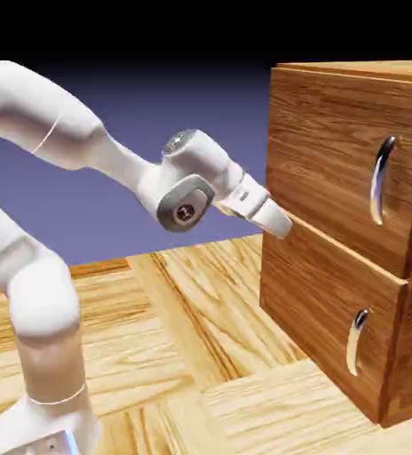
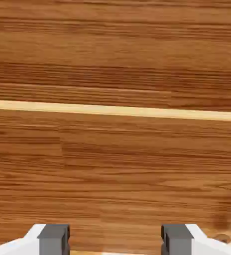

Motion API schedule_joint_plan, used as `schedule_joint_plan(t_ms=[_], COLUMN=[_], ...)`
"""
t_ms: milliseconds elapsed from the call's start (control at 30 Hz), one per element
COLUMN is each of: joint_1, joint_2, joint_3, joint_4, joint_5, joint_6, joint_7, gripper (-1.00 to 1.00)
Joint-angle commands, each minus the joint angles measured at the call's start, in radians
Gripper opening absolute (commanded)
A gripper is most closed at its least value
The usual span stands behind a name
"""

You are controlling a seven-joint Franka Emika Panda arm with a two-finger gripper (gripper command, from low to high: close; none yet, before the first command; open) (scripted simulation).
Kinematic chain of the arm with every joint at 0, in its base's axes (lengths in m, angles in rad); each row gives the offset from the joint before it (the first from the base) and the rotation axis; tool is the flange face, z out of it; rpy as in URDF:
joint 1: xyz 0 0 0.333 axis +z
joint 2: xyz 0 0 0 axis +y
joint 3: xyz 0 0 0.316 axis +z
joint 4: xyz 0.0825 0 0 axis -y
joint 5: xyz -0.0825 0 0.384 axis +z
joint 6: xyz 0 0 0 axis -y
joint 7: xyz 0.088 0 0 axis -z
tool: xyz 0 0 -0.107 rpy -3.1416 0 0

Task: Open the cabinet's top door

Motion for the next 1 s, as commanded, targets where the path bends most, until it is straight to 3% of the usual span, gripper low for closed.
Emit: schedule_joint_plan(t_ms=[0,967], joint_1=[0.015,0.452], joint_2=[-0.007,-0.225], joint_3=[-0.018,-0.545], joint_4=[0.009,0.262], joint_5=[-0.044,-1.305], joint_6=[-0.001,-0.019], joint_7=[0.030,0.894], gripper=[0.00,0.00])
